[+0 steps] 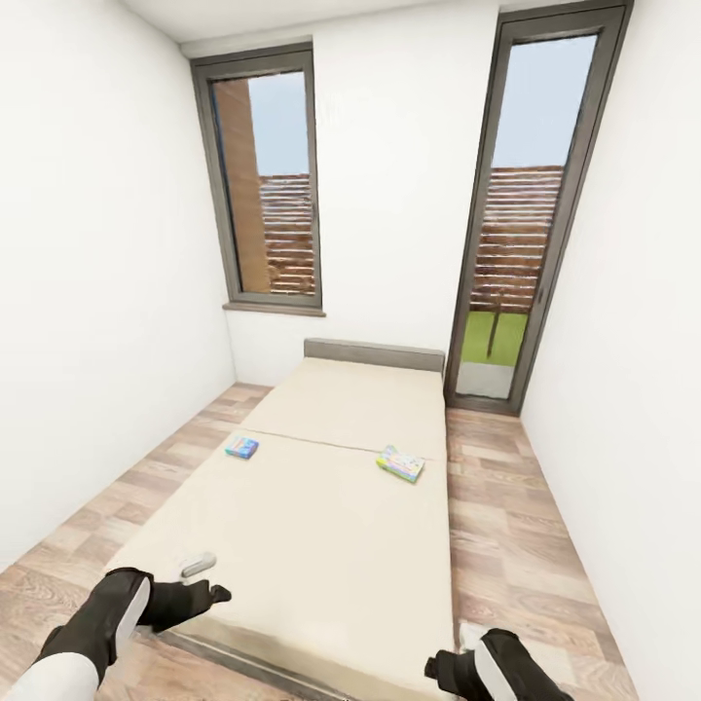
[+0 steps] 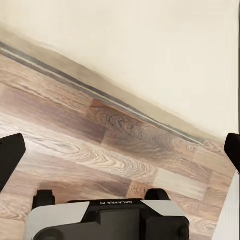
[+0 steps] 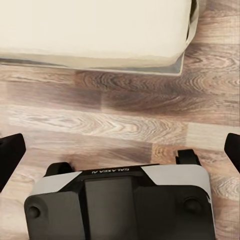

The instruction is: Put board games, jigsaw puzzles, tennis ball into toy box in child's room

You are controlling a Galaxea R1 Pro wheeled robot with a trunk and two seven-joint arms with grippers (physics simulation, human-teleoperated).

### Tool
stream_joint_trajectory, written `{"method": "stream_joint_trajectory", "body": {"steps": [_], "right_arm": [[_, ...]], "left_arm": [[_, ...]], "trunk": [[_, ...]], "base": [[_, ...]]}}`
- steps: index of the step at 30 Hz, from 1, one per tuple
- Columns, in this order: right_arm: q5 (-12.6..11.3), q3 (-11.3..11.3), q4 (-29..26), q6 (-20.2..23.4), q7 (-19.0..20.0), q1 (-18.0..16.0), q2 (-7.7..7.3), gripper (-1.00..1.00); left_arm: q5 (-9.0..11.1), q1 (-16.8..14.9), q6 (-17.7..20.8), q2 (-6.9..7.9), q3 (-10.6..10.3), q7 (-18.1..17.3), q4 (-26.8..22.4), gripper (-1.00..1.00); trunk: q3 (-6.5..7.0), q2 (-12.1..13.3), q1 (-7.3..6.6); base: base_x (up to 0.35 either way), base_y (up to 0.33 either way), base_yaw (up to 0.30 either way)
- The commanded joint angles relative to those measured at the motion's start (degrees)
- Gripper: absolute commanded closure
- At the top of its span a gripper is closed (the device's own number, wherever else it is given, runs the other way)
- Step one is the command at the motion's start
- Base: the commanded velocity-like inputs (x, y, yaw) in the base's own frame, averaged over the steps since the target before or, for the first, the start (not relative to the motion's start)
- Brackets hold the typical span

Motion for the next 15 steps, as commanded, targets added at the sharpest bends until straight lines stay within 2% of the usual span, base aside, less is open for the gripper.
{"method": "stream_joint_trajectory", "body": {"steps": [1,4,15], "right_arm": [[-0.3,-0.3,-0.3,0.4,-0.2,-0.1,-0.03,-1.00],[-0.4,-0.2,-1.0,-0.1,0.0,0.0,-0.41,-1.00],[-0.4,-0.1,-0.9,-4.5,-0.1,0.1,-0.19,-1.00]], "left_arm": [[-0.3,-0.1,1.1,-0.08,0.2,-0.4,-1.1,-1.00],[-0.3,-0.4,3.0,-0.31,0.0,-0.6,-4.0,-1.00],[-0.3,-0.5,4.0,-0.19,0.1,-1.0,-5.4,-1.00]], "trunk": [[-0.14,-0.1,0.03],[-0.33,-0.1,0.03],[-0.79,-0.1,0.03]], "base": [[0.000,0.000,0.217],[0.000,0.000,0.213],[0.000,0.000,0.214]]}}
